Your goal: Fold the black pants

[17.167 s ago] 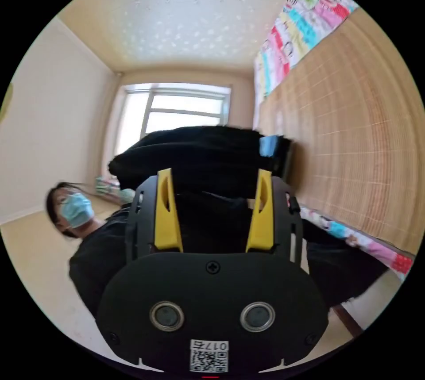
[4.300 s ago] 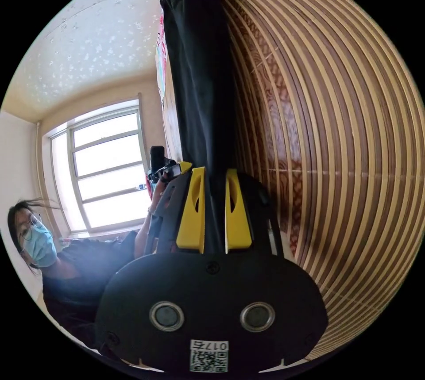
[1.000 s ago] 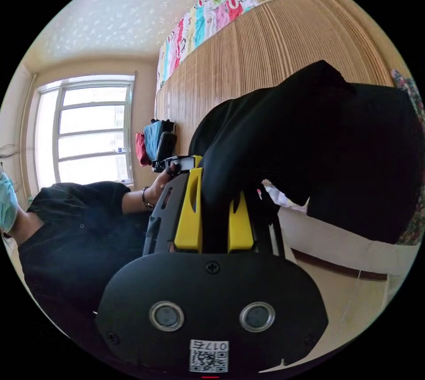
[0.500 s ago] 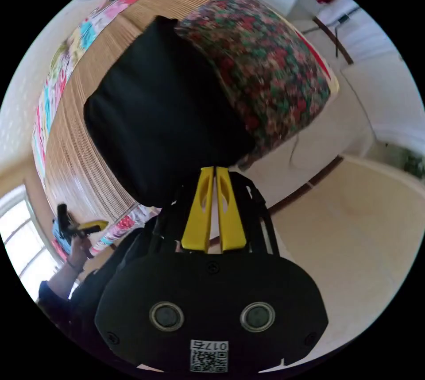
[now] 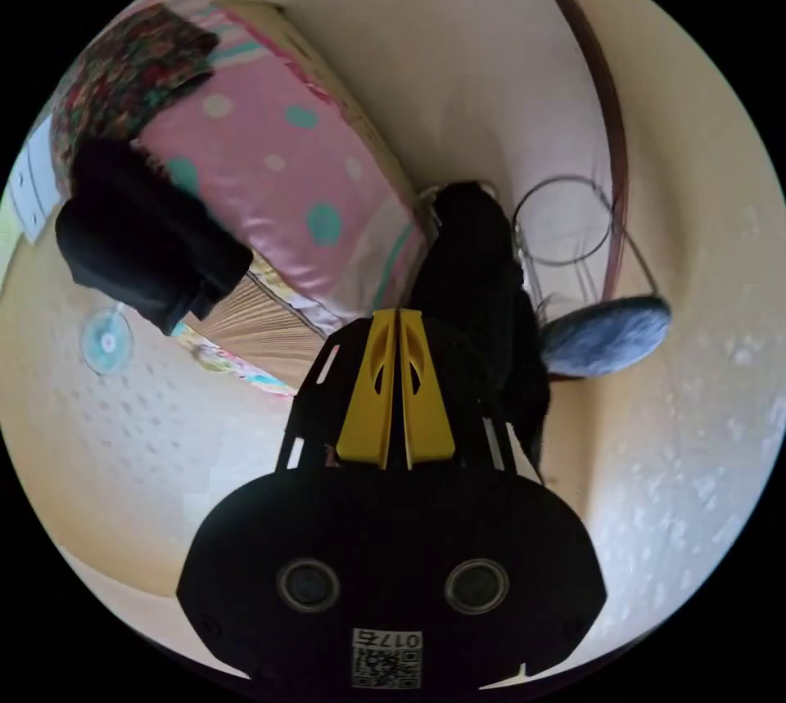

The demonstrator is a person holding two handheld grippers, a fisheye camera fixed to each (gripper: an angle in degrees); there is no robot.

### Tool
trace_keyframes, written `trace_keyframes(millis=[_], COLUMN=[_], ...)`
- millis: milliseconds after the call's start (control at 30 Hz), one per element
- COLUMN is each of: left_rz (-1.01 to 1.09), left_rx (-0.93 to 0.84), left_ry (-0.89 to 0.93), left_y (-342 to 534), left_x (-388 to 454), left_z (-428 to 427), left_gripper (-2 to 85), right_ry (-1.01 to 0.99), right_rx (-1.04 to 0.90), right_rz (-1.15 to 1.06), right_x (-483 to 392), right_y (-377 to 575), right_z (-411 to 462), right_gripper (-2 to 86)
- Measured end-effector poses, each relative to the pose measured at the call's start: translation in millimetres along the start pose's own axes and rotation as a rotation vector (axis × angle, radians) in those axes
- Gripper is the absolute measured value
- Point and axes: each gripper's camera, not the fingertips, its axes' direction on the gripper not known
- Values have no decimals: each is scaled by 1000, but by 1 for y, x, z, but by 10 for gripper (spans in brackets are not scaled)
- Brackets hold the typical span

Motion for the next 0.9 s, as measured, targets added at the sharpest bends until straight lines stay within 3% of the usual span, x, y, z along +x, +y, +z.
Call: trace_keyframes(millis=[100, 200, 267, 367, 433, 633, 767, 900], left_rz=[-15, 58, 159, 289, 404, 541, 561, 569], left_rx=[30, -17, 30, 189, 351, 631, 675, 638], left_ry=[52, 54, -4, -22, 21, 11, -140, -266], left_y=[24, 17, 3, -5, 2, 0, -32, -70], left_x=[-10, 5, 27, 63, 86, 120, 141, 157], left_z=[23, 34, 10, -35, -74, -184, -229, -235], left_gripper=[-9, -8, -6, 4, 19, 96, 116, 133], right_ry=[70, 408, 775, 1182, 1246, 941, 758, 669], right_rx=[-141, -315, -419, -386, -383, -585, -759, -790], right_rz=[-86, -404, -658, -853, -976, -1259, -1341, -1413], right_x=[-32, -108, -155, -182, -190, -179, -144, -108], right_y=[2, 26, 74, 138, 176, 290, 343, 371], right_z=[51, 125, 193, 265, 296, 359, 372, 357], right_gripper=[3, 3, 2, 2, 3, 4, 4, 4])
